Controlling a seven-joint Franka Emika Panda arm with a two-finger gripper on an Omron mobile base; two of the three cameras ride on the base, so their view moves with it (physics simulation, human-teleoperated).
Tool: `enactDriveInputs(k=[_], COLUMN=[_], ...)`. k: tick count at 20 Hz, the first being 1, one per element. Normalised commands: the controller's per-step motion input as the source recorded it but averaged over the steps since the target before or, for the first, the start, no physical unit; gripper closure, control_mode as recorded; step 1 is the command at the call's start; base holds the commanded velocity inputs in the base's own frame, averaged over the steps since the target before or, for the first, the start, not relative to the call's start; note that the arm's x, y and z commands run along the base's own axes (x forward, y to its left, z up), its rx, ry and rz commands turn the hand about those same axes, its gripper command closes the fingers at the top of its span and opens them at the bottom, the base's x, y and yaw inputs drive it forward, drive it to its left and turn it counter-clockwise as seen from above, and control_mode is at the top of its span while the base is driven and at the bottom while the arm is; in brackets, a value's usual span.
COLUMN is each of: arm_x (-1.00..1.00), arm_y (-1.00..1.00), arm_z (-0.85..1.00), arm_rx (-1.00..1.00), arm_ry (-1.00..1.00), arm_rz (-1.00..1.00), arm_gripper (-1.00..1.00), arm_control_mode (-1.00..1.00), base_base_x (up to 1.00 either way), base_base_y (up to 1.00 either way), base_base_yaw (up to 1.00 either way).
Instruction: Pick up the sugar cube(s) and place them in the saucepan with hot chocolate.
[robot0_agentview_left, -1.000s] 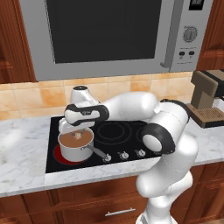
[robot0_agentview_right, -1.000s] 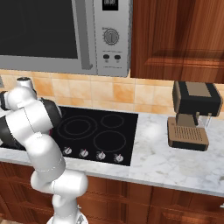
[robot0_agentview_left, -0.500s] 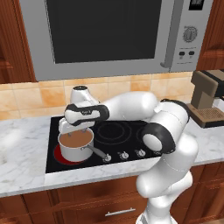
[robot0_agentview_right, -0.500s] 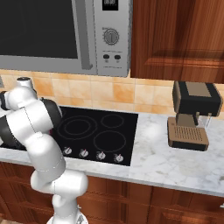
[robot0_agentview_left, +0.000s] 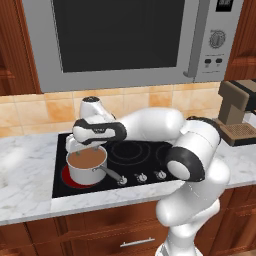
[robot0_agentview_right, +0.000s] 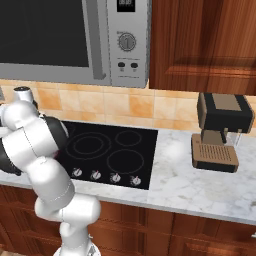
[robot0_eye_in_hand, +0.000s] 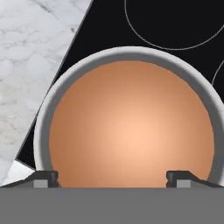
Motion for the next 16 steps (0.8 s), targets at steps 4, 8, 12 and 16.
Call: enactDriveInputs(k=[4,8,12,16], arm_x=[-0.11,-0.17,-0.31,-0.42], arm_y=[-0.03,0.0,0.0,-0.03], arm_z=[0.1,0.04,0.0,0.0], arm_rx=[0.07,0.06,0.05,0.06], arm_ry=[-0.14,-0.15,-0.18,-0.23], arm_rz=[0.0,0.0,0.0,0.0], arm_gripper=[-1.0,-1.0,-1.0,-1.0], arm_control_mode=[-1.0,-1.0,-1.0,-1.0], base_base_x=[0.0,0.0,0.0,0.0], base_base_y=[0.0,0.0,0.0,0.0], base_base_yaw=[0.0,0.0,0.0,0.0])
